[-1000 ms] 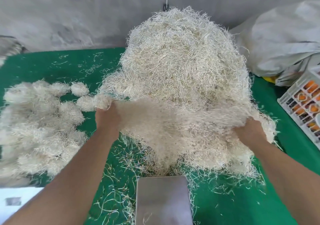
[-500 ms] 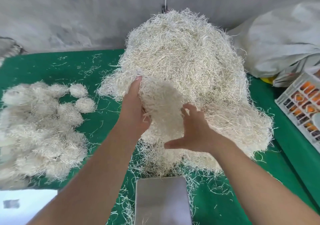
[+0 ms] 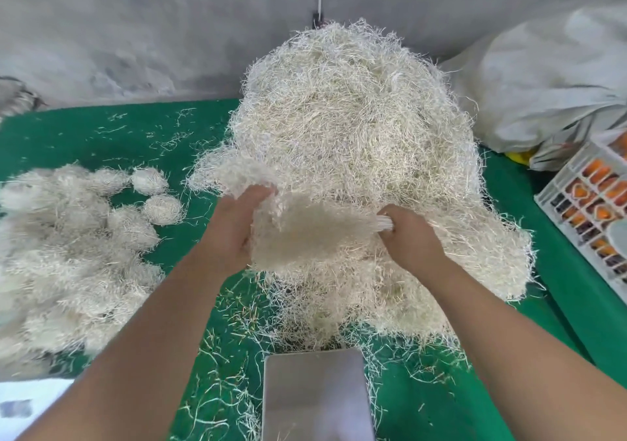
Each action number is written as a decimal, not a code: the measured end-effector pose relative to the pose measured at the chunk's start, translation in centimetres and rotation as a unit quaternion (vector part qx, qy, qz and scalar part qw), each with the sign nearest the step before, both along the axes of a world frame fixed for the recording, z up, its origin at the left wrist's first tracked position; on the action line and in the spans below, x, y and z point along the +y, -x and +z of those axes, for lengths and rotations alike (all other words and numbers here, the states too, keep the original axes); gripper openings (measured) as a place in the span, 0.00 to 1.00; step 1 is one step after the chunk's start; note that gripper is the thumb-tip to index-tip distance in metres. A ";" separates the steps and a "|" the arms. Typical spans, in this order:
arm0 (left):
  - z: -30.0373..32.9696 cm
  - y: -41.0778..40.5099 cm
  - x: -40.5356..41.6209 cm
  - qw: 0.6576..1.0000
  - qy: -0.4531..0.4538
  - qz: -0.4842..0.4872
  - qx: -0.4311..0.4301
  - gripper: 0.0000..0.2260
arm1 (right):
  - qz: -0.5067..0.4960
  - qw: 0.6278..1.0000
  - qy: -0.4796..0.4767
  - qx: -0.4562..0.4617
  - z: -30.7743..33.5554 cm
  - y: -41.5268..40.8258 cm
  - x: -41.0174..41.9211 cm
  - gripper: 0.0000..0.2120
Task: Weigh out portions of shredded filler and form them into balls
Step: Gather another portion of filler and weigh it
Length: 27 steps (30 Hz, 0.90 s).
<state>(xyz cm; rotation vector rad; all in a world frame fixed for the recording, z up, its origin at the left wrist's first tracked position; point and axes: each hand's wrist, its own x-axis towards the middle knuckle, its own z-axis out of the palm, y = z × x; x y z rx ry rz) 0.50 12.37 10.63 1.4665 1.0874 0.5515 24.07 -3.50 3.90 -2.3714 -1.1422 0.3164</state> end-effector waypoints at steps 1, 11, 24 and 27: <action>-0.5 0.3 0.1 0.992 -0.063 -0.074 0.077 0.09 | -0.003 1.000 0.012 -0.010 0.1 -0.6 0.1 0.13; -2.1 -0.4 -0.4 0.782 -0.184 -0.437 0.406 0.15 | -0.021 0.988 0.110 -0.108 0.4 -2.3 1.3 0.16; -0.6 2.5 -0.9 0.794 -0.062 -0.498 0.343 0.15 | -0.250 0.947 0.052 0.194 -0.9 -6.1 1.2 0.07; -1.9 4.9 0.7 0.831 -0.099 -0.448 0.313 0.01 | -0.228 0.958 0.164 0.058 -1.5 -8.8 -0.3 0.11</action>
